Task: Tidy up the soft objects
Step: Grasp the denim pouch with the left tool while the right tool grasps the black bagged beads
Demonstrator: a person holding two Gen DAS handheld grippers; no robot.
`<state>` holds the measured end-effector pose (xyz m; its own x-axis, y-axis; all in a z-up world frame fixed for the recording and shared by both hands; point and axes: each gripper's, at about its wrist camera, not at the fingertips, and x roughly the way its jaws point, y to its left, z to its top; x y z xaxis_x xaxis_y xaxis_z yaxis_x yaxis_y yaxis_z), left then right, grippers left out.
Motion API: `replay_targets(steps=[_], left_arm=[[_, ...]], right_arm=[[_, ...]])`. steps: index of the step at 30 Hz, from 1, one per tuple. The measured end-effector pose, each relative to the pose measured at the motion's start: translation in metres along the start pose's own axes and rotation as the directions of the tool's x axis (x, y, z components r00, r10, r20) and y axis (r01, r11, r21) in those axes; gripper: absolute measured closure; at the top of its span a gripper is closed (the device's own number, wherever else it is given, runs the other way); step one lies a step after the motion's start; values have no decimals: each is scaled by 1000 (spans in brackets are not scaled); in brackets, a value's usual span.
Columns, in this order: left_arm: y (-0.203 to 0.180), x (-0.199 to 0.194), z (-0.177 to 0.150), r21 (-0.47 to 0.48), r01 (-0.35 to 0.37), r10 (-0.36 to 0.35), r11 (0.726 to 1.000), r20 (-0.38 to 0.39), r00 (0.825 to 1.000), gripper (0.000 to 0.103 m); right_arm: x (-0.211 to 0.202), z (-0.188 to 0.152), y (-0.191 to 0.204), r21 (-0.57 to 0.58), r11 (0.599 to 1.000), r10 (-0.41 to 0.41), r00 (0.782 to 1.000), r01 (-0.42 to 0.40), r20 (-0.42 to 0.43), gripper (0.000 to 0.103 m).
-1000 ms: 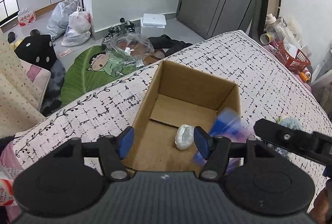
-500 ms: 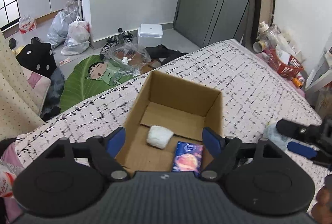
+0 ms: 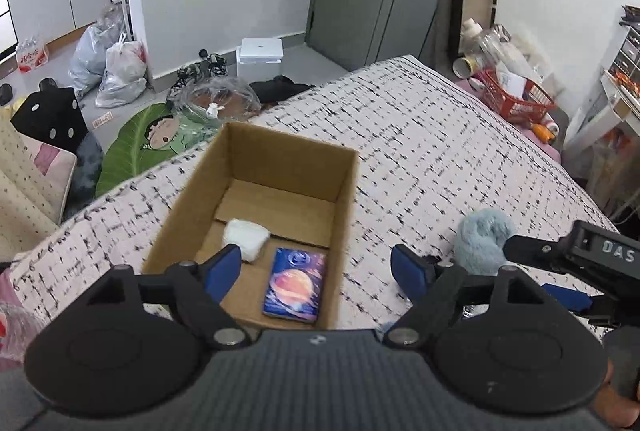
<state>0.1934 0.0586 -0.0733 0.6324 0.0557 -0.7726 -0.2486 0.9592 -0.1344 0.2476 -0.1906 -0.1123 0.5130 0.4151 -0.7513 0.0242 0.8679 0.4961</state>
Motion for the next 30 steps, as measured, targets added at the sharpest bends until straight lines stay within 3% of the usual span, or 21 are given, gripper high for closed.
replay_targets(steps=[9,18,30], left_arm=[[-29,1,-16,0,-29,29,1000,-38,999,22],[-54,7,-32,-35,-32,30,999,-59,998,22],[-81,30,-56,-80,-38,29,996,-106,994,25]], right_arm=[[-3,-3,-16,73,997,34,999,-31,-42,5],[-4,-3,-38,151,987,56,998,-51,-26,5],[2,-7,-53,224,974,42,999,-33,-35,5]])
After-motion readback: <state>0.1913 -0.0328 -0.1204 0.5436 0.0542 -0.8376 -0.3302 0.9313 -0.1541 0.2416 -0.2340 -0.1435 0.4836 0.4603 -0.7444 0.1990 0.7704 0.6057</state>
